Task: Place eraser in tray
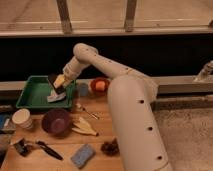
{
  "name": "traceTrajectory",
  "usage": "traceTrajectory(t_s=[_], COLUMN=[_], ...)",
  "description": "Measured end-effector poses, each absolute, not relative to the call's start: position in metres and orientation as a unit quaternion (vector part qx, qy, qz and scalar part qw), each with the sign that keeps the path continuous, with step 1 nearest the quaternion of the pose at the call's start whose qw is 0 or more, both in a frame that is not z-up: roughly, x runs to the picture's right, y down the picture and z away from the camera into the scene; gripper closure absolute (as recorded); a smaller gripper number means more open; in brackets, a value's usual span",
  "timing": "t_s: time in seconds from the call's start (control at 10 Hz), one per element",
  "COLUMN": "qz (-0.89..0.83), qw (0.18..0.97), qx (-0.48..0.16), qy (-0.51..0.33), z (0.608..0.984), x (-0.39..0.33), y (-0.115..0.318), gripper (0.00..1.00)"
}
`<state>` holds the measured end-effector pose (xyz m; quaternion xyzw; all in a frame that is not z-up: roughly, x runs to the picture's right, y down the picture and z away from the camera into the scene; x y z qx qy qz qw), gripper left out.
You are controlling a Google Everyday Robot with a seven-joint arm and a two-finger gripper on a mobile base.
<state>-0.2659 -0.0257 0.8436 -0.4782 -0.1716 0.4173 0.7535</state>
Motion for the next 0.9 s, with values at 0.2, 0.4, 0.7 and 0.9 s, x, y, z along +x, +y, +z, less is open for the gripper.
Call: traceTrajectory(t_s=[0.2,0.4,0.7,0.9], qz=[0.412,0.401,0.383,0.372], qw=[0.750,0.746,0.742,0.740], qx=[-0.485,-0.495,-0.507,-0.514], qy=[-0.180,-0.194,-0.213,-0.224], z=[0.851,0.856,0.863,0.868], x=[-0.270,-0.286,-0.312,-0.326], y=[-0.026,-0.027,-0.031,-0.033], gripper=[1.00,1.00,1.00,1.00])
